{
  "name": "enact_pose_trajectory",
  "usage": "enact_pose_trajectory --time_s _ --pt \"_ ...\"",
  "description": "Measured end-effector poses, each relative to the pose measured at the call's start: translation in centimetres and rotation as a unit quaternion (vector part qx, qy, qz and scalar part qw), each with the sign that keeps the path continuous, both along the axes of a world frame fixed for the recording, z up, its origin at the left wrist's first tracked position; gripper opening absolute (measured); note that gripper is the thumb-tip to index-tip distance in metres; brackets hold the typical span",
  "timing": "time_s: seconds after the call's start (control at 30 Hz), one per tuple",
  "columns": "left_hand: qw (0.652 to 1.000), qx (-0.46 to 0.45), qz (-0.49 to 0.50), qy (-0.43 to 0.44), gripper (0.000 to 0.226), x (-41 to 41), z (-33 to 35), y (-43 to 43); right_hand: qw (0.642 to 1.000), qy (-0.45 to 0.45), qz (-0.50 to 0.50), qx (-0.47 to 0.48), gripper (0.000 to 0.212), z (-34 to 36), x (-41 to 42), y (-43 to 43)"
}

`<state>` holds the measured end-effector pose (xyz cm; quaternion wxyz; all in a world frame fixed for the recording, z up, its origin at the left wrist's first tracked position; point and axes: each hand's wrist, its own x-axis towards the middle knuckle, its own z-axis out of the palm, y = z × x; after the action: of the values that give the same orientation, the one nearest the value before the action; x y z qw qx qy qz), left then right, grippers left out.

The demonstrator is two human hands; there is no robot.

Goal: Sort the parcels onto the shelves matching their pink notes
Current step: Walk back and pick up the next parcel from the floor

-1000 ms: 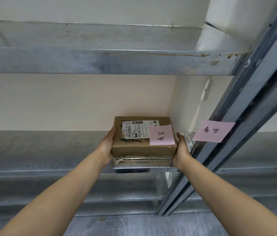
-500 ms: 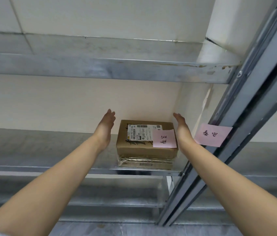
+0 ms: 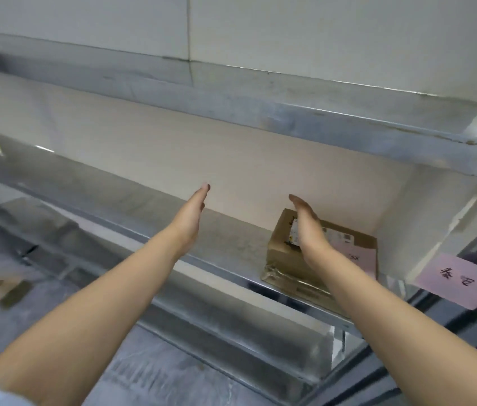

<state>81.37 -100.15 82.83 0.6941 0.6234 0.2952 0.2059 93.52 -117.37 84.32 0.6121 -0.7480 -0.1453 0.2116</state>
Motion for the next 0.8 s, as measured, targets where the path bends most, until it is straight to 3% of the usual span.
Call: enact_pose_trajectory --time_s 0.33,0.6,0.8 --pt "0.982 -0.051 0.181 -0.017 0.058 -13.4 -1.3 5.0 0.973 -0.025 0.23 0.01 0.044 -2.4 -10.5 11.3" --pt "0.958 -0.037 0.282 -0.023 0.059 -22.9 -1.4 11.1 0.949 -0.015 0.315 0.022 0.043 -2.0 -17.7 20.8" --pt "0.945 0.002 0.328 0.018 0.06 -28.9 -2.2 16.6 0.925 -0.037 0.377 0.039 0.045 -2.3 -22.7 28.6"
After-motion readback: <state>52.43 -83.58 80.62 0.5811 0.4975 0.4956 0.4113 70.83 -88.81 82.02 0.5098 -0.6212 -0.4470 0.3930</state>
